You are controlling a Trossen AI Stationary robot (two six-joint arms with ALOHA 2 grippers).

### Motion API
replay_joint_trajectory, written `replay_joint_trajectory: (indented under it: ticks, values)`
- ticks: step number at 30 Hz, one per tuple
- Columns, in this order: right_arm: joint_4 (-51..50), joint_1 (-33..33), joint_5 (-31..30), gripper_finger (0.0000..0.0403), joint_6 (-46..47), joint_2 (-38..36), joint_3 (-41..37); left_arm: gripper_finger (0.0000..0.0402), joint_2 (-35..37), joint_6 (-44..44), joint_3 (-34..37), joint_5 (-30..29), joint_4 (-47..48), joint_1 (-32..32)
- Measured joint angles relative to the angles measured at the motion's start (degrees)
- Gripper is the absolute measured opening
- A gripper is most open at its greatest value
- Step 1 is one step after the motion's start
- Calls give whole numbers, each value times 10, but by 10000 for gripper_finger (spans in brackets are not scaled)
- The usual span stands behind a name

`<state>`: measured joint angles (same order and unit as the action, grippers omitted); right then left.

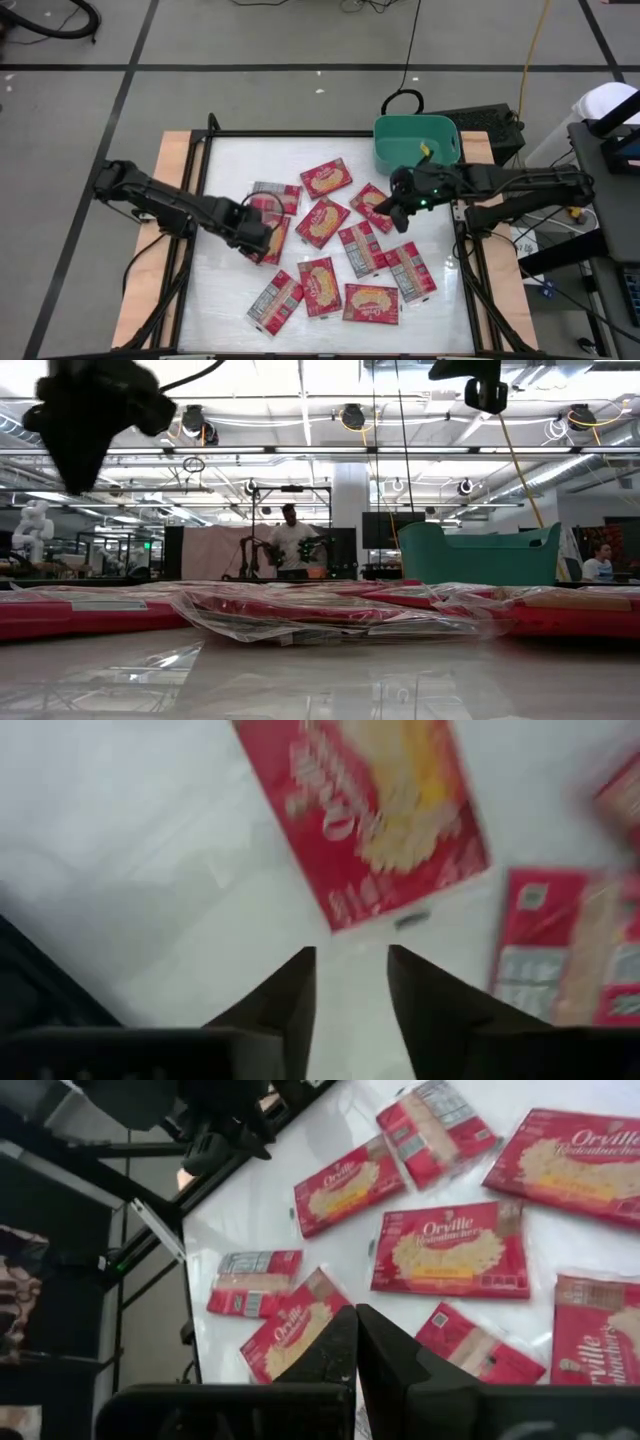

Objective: Sort popcorn bags into baskets
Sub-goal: Put the red popcorn bag into the green bin

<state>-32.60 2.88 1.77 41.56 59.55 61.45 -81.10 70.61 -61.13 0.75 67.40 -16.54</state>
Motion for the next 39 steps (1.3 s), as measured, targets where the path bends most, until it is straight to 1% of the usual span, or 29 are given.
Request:
replay_joint_trajectory:
  ticks: [4,9,13,16,19,23,27,31,36,37,39]
  values:
    - [0,14,0,0,-1,6,0,188,0,-2,48,0,-57,-19]
    - [0,32,0,0,8,4,0,245,0,2,112,26,-148,-27]
    - [1,44,0,0,19,3,0,285,0,2,153,33,-203,-31]
    - [1,52,-1,0,29,3,0,303,0,0,178,38,-228,-31]
    - [2,59,-2,0,39,3,0,305,0,-29,200,36,-266,-31]
    - [2,63,-9,0,42,3,0,279,-1,-65,229,22,-313,-31]
    - [4,62,-21,0,42,4,0,232,-1,-67,248,0,-327,-31]
    - [15,62,-46,0,36,4,0,157,0,-88,260,-24,-332,-31]
    - [25,61,-63,0,27,4,0,31,0,-164,258,-57,-332,-31]
    - [28,61,-66,0,28,4,0,16,2,-172,256,-65,-333,-31]
    - [40,61,-67,0,29,4,0,11,4,-185,251,-76,-332,-30]
